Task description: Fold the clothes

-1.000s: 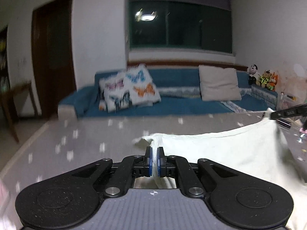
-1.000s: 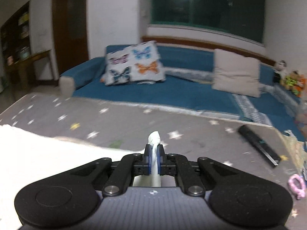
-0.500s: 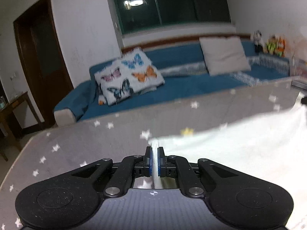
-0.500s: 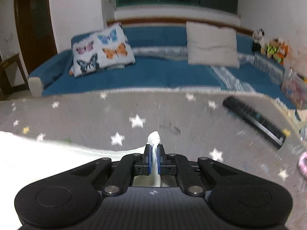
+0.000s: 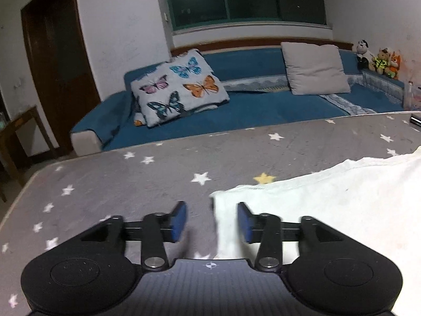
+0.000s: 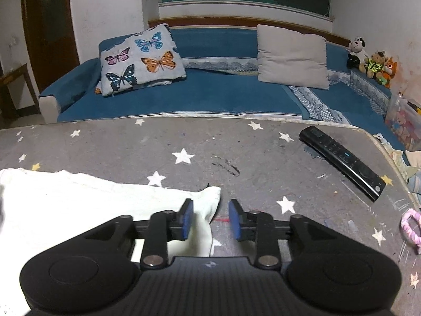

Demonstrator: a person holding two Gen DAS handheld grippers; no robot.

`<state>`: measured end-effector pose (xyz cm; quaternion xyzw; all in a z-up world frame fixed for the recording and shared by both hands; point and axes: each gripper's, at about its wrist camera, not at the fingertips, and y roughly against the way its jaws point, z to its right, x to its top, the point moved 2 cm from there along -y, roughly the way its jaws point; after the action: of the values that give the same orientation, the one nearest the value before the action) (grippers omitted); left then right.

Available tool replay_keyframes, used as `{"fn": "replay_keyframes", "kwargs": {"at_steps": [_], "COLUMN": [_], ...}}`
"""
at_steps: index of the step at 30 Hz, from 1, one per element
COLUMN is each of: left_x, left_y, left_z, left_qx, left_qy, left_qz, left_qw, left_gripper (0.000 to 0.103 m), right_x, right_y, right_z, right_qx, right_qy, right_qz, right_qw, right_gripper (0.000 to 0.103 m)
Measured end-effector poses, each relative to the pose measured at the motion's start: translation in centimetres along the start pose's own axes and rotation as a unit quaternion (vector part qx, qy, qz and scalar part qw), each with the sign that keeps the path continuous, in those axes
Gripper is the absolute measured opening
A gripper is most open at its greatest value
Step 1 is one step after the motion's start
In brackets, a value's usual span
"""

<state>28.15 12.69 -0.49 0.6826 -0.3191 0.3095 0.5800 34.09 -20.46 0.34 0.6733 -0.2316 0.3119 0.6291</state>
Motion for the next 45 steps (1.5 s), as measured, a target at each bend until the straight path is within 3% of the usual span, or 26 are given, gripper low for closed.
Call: {"fn": "replay_keyframes", "kwargs": {"at_steps": [3,5,6,8,11,15,18,22,29,34,40,45], "left_x": [0.6,0.8,0.9,1.1,1.5,1.3,1.1,0.6,-2.6,-7.0,-11.1,-13.1], "left_y": [-1.5,-2.4,-2.5,-2.5,-1.7,-1.9,-0.6,2.3,8.1,12.5,15.1,15.8], "left_z": [-0.2,-0.3,-0.4,-0.6,-0.8,-0.8,-0.8,-0.5,0.6,1.2,1.8,0.9], "left_qx": [-0.008,-0.018,-0.025,-0.039,-0.029,0.004,0.002,-0.010,-0.038,-0.059,-0.056,-0.038], "left_qy": [0.020,0.032,0.037,0.047,0.051,0.043,0.041,0.027,0.002,-0.006,-0.009,0.016], "left_qz": [-0.011,-0.020,-0.018,-0.009,0.022,0.008,0.005,0.009,0.006,0.001,-0.008,-0.015], "left_qw": [0.9997,0.9991,0.9988,0.9981,0.9980,0.9990,0.9991,0.9995,0.9993,0.9983,0.9984,0.9991], "left_gripper": [0.047,0.029,0.009,0.007,0.007,0.011,0.025,0.034,0.034,0.034,0.034,0.033], "right_x": [-0.2,-0.3,-0.3,-0.4,-0.7,-1.5,-2.1,-2.5,-3.5,-7.1,-11.6,-12.9], "right_y": [0.3,0.5,0.5,0.8,1.6,3.1,5.2,8.0,12.4,13.7,12.9,12.3], "right_z": [-0.1,-0.1,0.0,0.1,0.3,0.6,1.0,1.5,1.5,-0.1,-1.6,-2.0], "right_qx": [0.005,0.008,0.010,0.013,0.018,0.022,0.021,0.019,0.018,0.038,0.065,0.044], "right_qy": [0.009,0.011,0.011,0.013,0.017,0.027,0.034,0.042,0.053,0.087,0.085,0.078], "right_qz": [-0.003,-0.004,-0.005,-0.006,-0.006,-0.014,-0.015,-0.011,-0.006,-0.034,-0.066,-0.049], "right_qw": [1.000,1.000,1.000,1.000,1.000,0.999,0.999,0.999,0.998,0.995,0.992,0.995], "right_gripper": [0.032,0.032,0.032,0.033,0.033,0.037,0.037,0.038,0.038,0.038,0.037,0.037]}}
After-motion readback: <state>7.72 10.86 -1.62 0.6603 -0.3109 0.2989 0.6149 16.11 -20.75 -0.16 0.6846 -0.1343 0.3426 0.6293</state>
